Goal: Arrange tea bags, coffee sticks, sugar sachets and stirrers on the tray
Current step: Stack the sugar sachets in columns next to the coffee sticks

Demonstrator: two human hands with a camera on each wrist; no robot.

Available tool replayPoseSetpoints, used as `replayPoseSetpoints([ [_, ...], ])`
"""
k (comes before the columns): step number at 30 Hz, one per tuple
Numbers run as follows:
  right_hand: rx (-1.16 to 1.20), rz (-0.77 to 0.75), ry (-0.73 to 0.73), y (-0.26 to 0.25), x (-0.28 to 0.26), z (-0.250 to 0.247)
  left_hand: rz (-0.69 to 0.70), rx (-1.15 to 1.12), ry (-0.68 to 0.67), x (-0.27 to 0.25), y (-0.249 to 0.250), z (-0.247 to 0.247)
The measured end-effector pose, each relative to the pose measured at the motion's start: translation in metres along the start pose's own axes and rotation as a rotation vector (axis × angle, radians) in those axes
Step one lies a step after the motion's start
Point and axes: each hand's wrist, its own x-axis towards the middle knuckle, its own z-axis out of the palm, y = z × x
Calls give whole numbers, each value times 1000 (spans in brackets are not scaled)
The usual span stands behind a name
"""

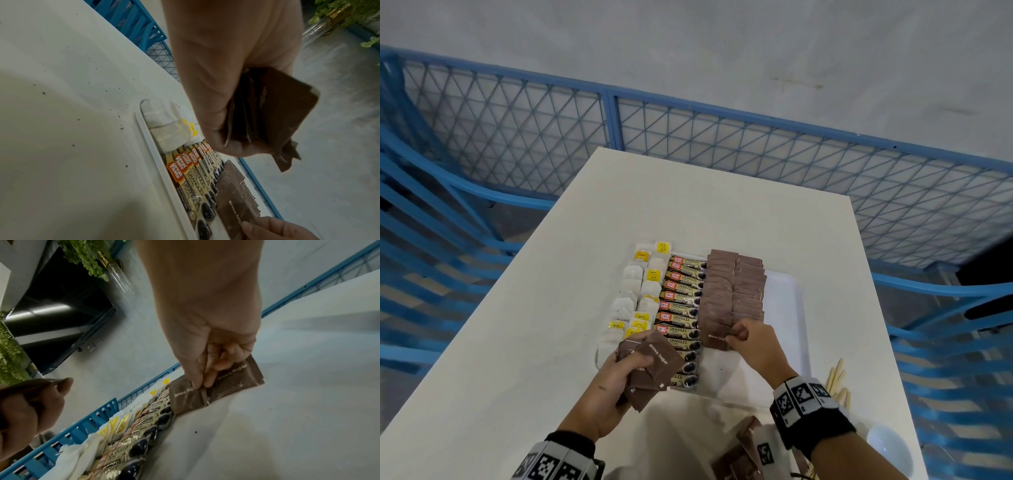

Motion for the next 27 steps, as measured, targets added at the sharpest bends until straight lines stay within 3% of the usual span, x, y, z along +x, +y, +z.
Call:
replayPoseSetpoints([
  [15,10,-50,149,-6,-9,11,13,2,-47,0,-2,3],
  [17,88,-88,80,-19,-18,8,18,0,-50,-1,-2,4],
  [22,347,-128,-267,-52,-47,4,40,-6,-62,-2,-1,9],
  [27,512,-110,-365,-55,-53,12,31,0,-85,-2,-4,6],
])
